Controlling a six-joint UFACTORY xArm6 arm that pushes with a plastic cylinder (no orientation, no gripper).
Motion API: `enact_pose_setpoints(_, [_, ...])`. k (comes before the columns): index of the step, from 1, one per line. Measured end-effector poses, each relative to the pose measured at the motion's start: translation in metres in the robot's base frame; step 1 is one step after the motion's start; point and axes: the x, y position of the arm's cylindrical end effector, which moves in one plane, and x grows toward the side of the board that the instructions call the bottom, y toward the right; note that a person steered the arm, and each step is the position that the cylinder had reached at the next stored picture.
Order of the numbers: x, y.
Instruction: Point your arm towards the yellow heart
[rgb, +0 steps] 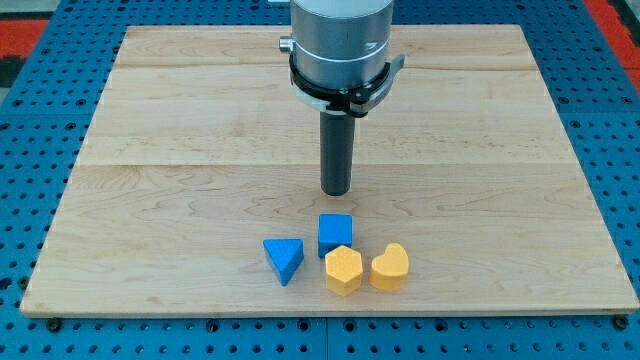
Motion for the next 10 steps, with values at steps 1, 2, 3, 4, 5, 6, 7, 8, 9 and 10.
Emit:
enact_pose_setpoints(1, [0.0,0.0])
enact_pose_setpoints(2, [0.0,0.0])
enact_pose_setpoints(3, [-0.002,-0.001])
enact_pose_setpoints(4, [-0.023,0.032])
enact_pose_setpoints(5, [-0.013,0.109])
enact_pose_setpoints(6, [0.02,0.141])
enact_pose_setpoints(7, [0.049,0.138])
enact_pose_setpoints(8, [0.055,0.126])
enact_pose_setpoints(9, [0.055,0.109])
enact_pose_setpoints(10, [0.055,0.107])
